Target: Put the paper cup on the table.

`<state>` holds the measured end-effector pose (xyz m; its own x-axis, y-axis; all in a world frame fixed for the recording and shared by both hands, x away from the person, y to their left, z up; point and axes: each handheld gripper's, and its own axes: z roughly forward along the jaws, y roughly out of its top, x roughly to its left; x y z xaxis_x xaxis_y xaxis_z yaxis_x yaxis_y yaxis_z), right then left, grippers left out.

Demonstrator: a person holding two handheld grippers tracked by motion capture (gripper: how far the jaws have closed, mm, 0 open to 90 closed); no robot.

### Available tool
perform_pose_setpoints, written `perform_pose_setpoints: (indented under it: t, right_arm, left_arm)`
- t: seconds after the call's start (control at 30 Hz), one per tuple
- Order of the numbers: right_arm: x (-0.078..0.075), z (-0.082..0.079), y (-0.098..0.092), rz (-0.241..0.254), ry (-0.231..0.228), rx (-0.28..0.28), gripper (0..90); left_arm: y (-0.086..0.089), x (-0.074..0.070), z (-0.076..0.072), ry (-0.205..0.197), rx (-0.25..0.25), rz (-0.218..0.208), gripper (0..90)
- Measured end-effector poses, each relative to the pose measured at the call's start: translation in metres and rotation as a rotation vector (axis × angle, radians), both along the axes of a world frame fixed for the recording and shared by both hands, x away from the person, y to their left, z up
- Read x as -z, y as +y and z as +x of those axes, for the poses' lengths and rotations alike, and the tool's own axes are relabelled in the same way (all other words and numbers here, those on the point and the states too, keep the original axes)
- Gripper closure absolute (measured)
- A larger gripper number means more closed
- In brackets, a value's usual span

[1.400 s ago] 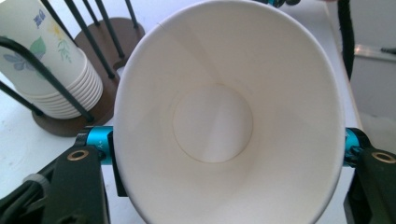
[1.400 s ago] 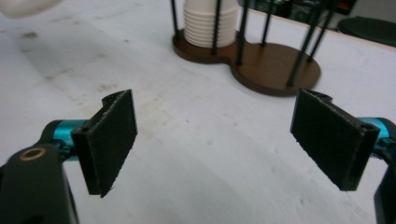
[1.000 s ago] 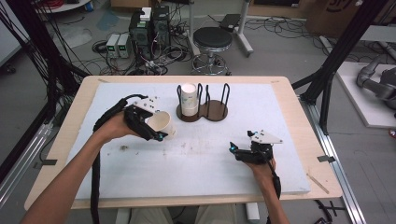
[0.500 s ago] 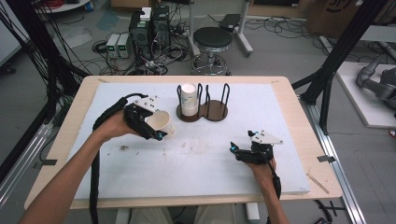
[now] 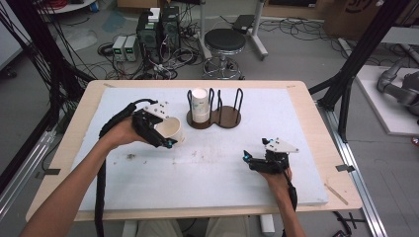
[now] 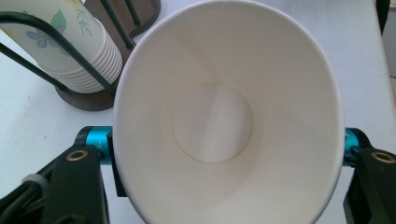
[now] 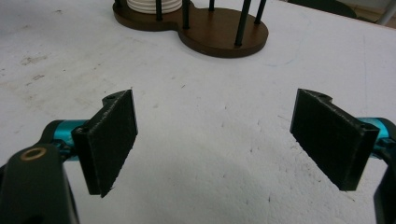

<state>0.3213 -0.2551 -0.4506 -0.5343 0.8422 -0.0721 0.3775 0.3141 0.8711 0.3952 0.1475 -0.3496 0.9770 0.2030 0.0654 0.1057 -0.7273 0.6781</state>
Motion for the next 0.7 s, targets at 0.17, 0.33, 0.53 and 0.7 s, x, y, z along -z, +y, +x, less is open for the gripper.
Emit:
perform_pose_setpoints:
  t: [0.17, 0.33, 0.53, 0.7]
  right_arm:
    - [0.000, 0.001, 0.000, -0.005, 0.003, 0.002, 15.6]
    - [0.000, 0.001, 0.000, -0.003, 0.003, 0.000, 15.6]
    - [0.000, 0.001, 0.000, -0.007, 0.006, 0.006, 15.6]
    - [0.000, 0.001, 0.001, -0.012, 0.005, 0.008, 15.7]
  left_arm:
    - [-0.006, 0.005, 0.005, 0.006, -0.006, 0.045, 30.3]
    - [-0.011, 0.014, 0.011, 0.015, -0.015, 0.089, 30.3]
    - [-0.018, 0.024, 0.017, 0.027, -0.023, 0.131, 30.3]
    - [-0.025, 0.034, 0.024, 0.044, -0.026, 0.179, 30.3]
